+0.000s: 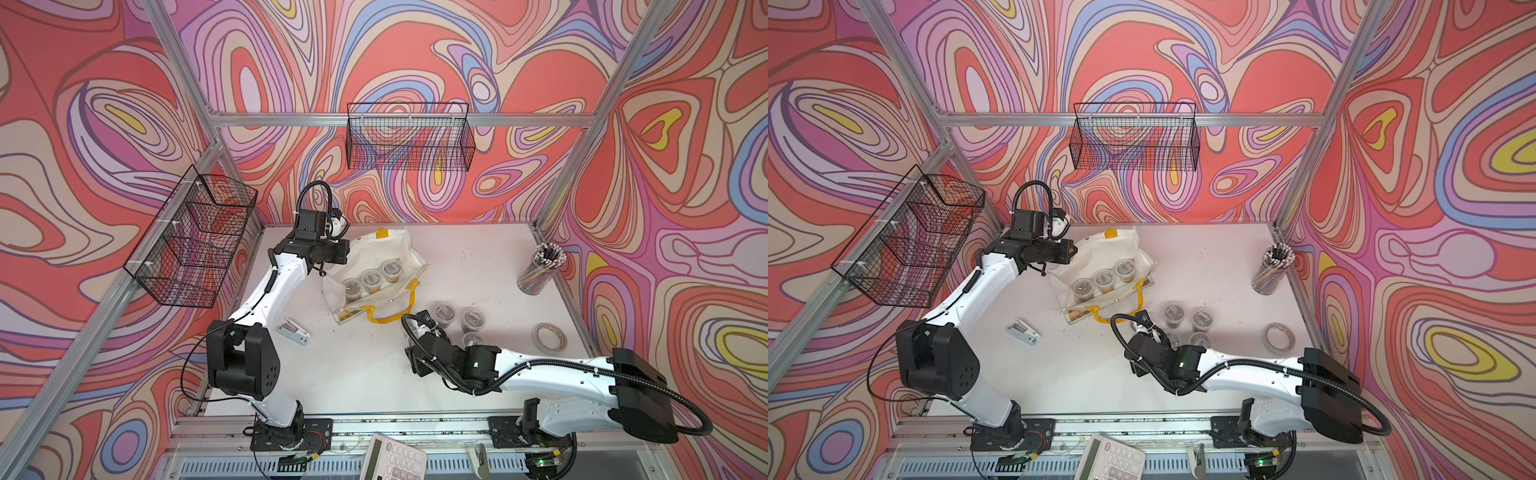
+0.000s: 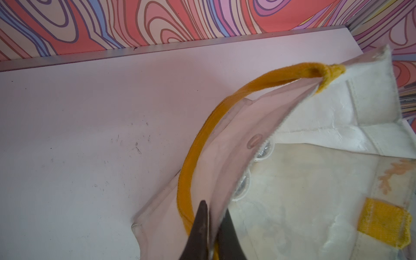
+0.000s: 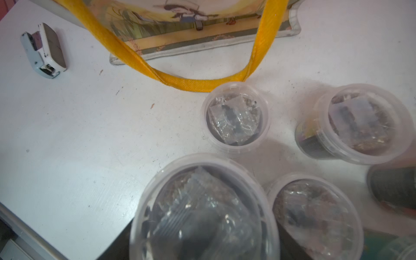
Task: Take out the seed jars from the canvas bag
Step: Place the seed jar at the center of the board.
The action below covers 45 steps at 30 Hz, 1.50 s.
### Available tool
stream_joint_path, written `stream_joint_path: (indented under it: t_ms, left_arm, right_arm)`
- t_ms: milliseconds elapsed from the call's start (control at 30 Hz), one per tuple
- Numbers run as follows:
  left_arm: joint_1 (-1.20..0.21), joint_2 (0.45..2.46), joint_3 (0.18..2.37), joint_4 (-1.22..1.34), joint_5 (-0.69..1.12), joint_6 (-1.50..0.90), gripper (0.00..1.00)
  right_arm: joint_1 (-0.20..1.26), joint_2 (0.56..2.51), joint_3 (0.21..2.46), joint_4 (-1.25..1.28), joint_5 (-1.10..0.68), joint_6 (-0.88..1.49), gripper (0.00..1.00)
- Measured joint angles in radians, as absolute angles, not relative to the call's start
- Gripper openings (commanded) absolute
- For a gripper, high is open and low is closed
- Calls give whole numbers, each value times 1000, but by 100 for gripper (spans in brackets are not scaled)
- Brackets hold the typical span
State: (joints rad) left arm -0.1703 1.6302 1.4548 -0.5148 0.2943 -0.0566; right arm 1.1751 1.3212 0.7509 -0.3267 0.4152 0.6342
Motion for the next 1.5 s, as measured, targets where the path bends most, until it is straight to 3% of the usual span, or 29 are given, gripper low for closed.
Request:
stream_joint_path:
  t_ms: [733,833,1000,1133,1267,1500]
  left_arm:
    - [-170,1630,1455,-515,294,-57,0]
    - [-170,1630,1455,-515,294,-57,0]
    - [-170,1630,1455,-515,294,-57,0]
    - [-170,1631,1454,-515,294,-57,0]
    - [-170,1632,1455,-515,294,-57,0]
    - [-170,1637,1455,-516,294,-56,0]
  right_arm:
    - [1171,1505,724,-184,411,656,51]
    - [1168,1511,715,-175,401,657,58]
    - [1166,1510,715,-170,393,659,80]
    - [1166,1485,716,-179,392,661,91]
    - [1166,1424,730,-206,398,652,97]
    - [1152,1343,840,-241,406,620,98]
